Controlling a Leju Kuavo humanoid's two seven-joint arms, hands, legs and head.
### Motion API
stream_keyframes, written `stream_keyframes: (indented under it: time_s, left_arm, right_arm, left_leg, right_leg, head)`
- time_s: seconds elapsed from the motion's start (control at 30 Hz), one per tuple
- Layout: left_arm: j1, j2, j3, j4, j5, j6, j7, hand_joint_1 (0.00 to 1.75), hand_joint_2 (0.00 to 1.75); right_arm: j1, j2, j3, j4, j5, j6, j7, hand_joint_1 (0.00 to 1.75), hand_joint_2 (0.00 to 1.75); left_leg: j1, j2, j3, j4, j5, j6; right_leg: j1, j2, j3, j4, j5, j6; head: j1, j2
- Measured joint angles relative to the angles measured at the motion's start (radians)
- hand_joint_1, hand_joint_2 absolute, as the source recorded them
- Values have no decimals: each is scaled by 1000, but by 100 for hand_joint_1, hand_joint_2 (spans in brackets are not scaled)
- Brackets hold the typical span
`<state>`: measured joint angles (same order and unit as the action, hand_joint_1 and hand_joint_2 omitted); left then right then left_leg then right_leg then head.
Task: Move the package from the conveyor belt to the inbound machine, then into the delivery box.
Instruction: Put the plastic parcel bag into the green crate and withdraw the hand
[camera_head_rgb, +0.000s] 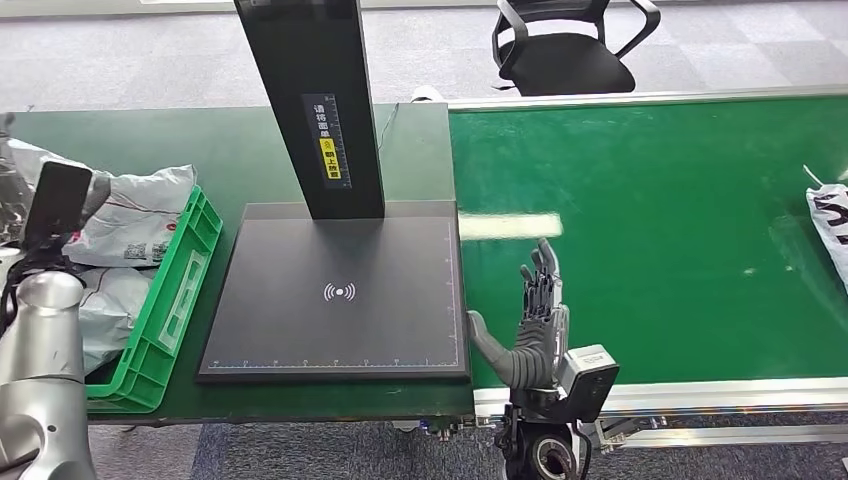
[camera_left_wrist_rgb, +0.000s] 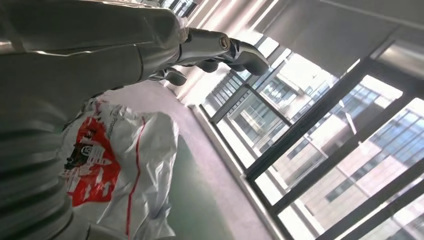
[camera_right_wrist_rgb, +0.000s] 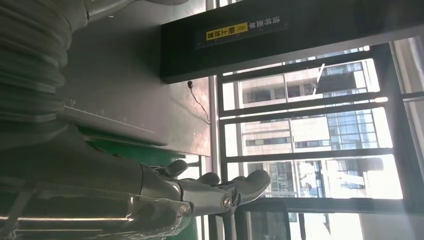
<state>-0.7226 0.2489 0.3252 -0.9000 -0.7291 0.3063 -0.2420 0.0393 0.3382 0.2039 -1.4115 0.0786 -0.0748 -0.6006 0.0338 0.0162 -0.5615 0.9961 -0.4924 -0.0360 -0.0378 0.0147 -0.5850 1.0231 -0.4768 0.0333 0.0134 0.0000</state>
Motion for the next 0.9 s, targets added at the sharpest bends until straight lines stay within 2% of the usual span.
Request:
stream_keyframes:
  time_s: [0.13,0.43,0.53,0.63,0.77,0.9]
  left_arm:
    - [9,7,5,-53,43,8,-17,0,175]
    - [23,12,11,-83,64,19,-32,0,175]
    - [55,8,12,-115,124,27,-79,0,175]
    - [183,-25,4,-238,244,-8,-168,0,175]
    - [459,-135,-92,-462,323,-159,-268,0,175]
    - [672,-229,-267,-574,394,-231,-291,0,175]
  right_arm:
    - [4,0,-5,-1,0,-4,-7,0,175]
    - [9,2,-11,-2,0,-6,-7,0,175]
    - [10,2,-12,-2,1,-6,-7,0,175]
    - [11,2,-12,-2,2,-11,-8,0,175]
    - [18,2,-15,-7,8,-33,-6,0,175]
    - [35,2,-21,-6,26,-54,7,0,0]
  left_leg:
    - [0,-1,0,0,0,0]
    - [0,-1,0,0,0,0]
    - [0,1,0,0,0,0]
    - [-1,3,1,0,-2,0]
    - [-4,3,1,0,-4,2]
    - [-5,3,2,0,-8,3]
  right_leg:
    - [0,0,1,0,0,0]
    - [0,0,1,0,0,0]
    - [0,0,0,0,0,0]
    - [-1,3,-1,-1,0,0]
    - [-4,3,0,-2,-3,3]
    - [-5,3,1,-3,-4,4]
  head:
    - [0,0]
    - [0,0]
    - [0,0]
    - [0,0]
    - [1,0]
    - [0,0]
